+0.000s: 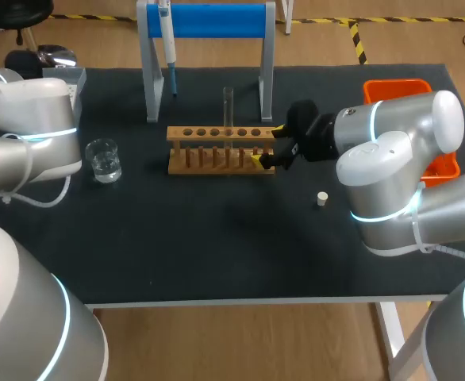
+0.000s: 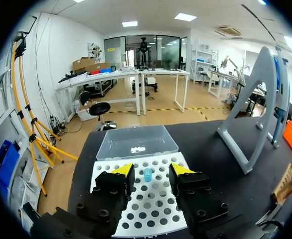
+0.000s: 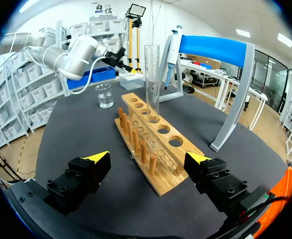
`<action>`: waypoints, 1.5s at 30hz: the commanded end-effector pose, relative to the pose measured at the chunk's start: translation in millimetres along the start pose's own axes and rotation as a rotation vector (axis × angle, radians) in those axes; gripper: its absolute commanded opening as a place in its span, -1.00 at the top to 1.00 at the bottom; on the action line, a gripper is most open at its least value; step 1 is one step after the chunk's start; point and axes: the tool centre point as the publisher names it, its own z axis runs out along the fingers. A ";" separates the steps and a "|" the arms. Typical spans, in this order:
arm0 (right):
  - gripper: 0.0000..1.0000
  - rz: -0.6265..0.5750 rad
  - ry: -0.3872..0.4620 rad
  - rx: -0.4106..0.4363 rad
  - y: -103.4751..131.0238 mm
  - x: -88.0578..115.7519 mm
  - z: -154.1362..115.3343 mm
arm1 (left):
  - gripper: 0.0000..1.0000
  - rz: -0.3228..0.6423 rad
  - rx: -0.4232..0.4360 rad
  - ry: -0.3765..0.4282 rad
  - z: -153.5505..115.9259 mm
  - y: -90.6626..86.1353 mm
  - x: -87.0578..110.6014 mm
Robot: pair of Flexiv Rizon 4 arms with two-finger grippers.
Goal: Invert the test tube, pick up the pipette, mount the tip to pipette, aspirate from beaker and dispense into the tube, eject the tip, return the pipette, and cap with the stopper.
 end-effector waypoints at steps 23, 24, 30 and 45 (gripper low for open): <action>-1.00 0.000 0.001 0.001 0.1 -0.3 0.1 | 0.15 -0.010 -0.013 0.002 13.0 3.8 -3.3; -1.00 0.000 0.001 0.001 0.1 -0.3 0.1 | 0.15 -0.011 -0.014 0.002 13.1 3.9 -3.3; -1.00 0.000 0.001 0.001 0.1 -0.3 0.1 | 0.17 -0.012 -0.015 0.003 13.2 4.4 -3.5; -1.00 0.000 0.001 0.001 0.1 -0.3 0.1 | 0.88 -0.011 -0.020 0.005 13.9 5.3 -3.9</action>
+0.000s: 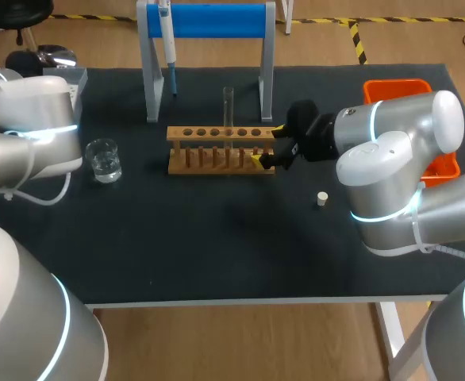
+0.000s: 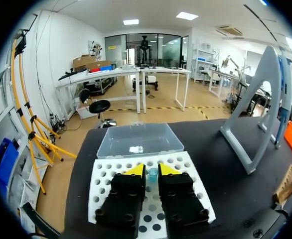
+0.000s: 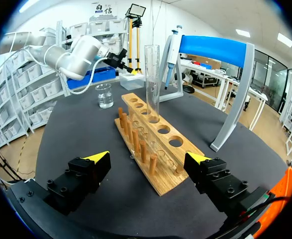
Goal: Invert the test tube, pick up the pipette, mount the tip to pipette, aspirate from beaker and dispense into the tube, eject the tip, return the pipette, and cap with the stopper.
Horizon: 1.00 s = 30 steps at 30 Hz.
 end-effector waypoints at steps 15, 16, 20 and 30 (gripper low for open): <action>-1.00 0.000 0.001 0.001 0.1 -0.3 0.1 | 1.00 -0.001 0.003 0.001 1.5 -0.2 0.4; -1.00 0.000 0.001 0.001 0.1 -0.3 0.1 | 1.00 -0.002 0.004 0.000 0.6 -0.8 0.3; -1.00 0.000 0.001 0.001 0.1 -0.3 0.1 | 1.00 0.002 0.010 -0.002 -2.7 -2.6 1.2; -1.00 0.000 0.001 0.001 0.1 -0.3 0.1 | 1.00 0.010 0.028 -0.014 -12.1 -10.1 1.2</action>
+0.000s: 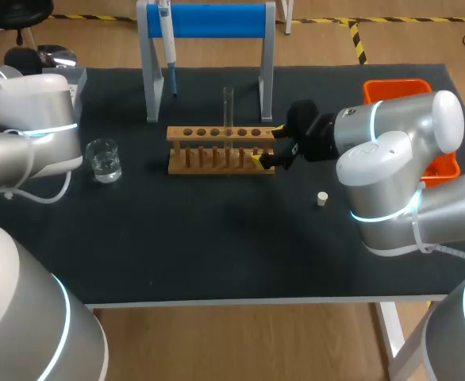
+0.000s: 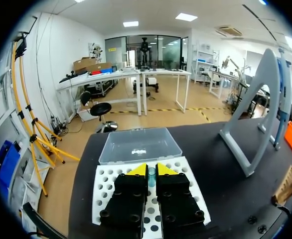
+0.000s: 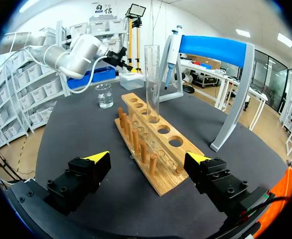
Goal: Invert the test tube, pick up the pipette, mount the tip to pipette, aspirate from beaker and dispense into the tube, eject the tip, return the pipette, and cap with the stopper.
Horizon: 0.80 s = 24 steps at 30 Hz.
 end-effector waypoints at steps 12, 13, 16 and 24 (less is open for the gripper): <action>-1.00 0.000 0.001 0.001 0.1 -0.3 0.1 | 1.00 0.020 0.037 -0.030 -19.2 -15.4 2.7; -1.00 0.000 0.001 0.001 0.1 -0.3 0.1 | 1.00 0.021 0.040 -0.032 -20.7 -17.2 2.8; -1.00 0.000 0.001 0.001 0.1 -0.3 0.1 | 1.00 0.027 0.052 -0.038 -25.3 -22.2 3.8; -1.00 0.000 0.001 0.001 0.1 -0.3 0.1 | 1.00 0.042 0.082 -0.052 -39.4 -33.4 7.8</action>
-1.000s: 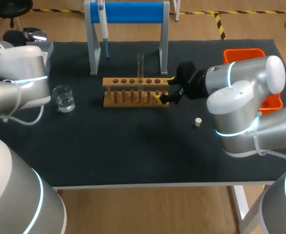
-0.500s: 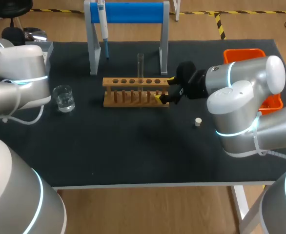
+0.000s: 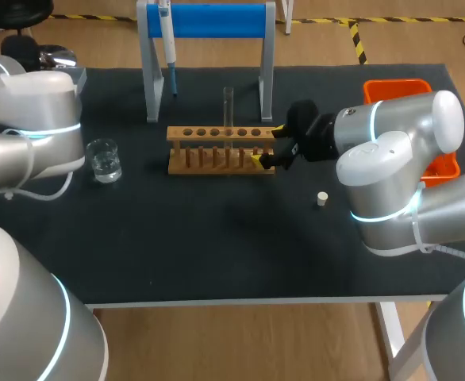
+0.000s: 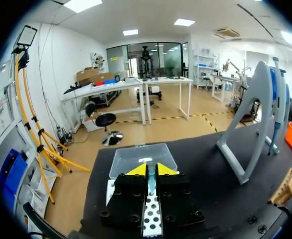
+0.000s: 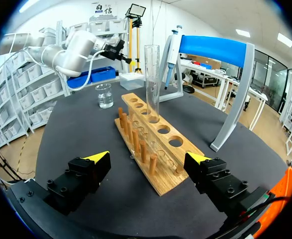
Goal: Invert the test tube, pick up the pipette, mount the tip to pipette, aspirate from beaker and dispense into the tube, eject the tip, return the pipette, and cap with the stopper.
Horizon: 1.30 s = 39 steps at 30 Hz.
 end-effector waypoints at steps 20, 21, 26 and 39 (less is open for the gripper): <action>-1.00 0.000 0.001 0.001 0.1 -0.3 0.1 | 1.00 0.310 0.076 0.345 -115.8 -32.0 68.3; -1.00 0.000 0.001 0.001 0.1 -0.3 0.1 | 1.00 0.339 0.069 0.390 -123.6 -31.1 74.4; -1.00 0.000 0.001 0.001 0.1 -0.3 0.1 | 1.00 0.425 0.055 0.488 -141.4 -28.5 89.5; -1.00 0.000 0.001 0.001 0.1 -0.3 0.1 | 1.00 0.425 0.055 0.488 -141.4 -28.5 89.5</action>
